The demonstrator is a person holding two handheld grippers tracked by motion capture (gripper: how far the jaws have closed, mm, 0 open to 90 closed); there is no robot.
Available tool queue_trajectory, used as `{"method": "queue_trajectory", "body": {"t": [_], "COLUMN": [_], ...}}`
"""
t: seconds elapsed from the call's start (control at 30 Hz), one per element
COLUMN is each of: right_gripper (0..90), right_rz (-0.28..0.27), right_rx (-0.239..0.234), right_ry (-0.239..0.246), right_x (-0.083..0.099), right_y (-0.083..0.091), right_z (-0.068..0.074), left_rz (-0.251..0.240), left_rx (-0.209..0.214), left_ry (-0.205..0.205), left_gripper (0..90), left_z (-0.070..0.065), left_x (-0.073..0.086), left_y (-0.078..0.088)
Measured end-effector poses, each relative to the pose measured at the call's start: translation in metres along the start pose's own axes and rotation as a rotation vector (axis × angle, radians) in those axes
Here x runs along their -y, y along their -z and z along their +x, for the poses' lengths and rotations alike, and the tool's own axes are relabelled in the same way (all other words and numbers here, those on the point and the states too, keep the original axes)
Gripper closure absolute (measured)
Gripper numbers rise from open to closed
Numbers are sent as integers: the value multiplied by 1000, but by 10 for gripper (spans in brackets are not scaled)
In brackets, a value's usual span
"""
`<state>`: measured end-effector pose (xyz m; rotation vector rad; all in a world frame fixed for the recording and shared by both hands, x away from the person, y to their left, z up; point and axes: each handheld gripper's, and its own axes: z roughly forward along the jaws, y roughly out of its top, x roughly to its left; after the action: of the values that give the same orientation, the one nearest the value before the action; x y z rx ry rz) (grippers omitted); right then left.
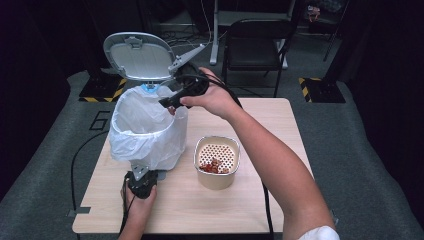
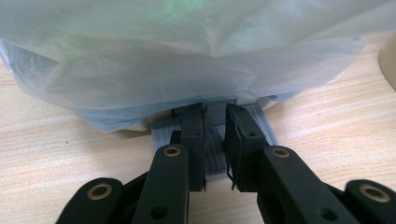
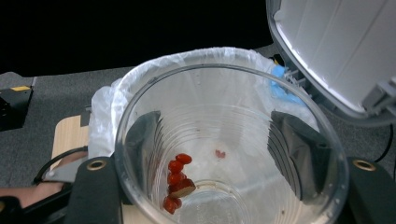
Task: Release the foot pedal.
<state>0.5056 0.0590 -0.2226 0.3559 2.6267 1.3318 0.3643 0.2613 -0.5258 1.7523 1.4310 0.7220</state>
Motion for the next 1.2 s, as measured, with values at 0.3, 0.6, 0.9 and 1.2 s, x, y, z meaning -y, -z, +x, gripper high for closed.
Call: {"method": "queue_trajectory", "body": {"t": [0.3, 0.6, 0.9, 1.2], "right_gripper": [351, 344, 338, 335], "right_rz": [-4, 0, -1, 20], "right_rx": [2, 3, 19, 33], "right_ry": [1, -1, -15, -3], "right_x": [-17, -22, -24, -25], "right_y": [-19, -34, -48, -67], "right_z": [2, 2, 2, 3], "left_rz": [-1, 1, -12, -18], "left_rx": [-1, 1, -9, 21], "left_ry": [0, 1, 1, 47], "left_gripper": [783, 783, 783, 783], "left_z": [0, 0, 0, -2], "left_x": [0, 0, 0, 1], "left_y": [0, 0, -1, -2]}}
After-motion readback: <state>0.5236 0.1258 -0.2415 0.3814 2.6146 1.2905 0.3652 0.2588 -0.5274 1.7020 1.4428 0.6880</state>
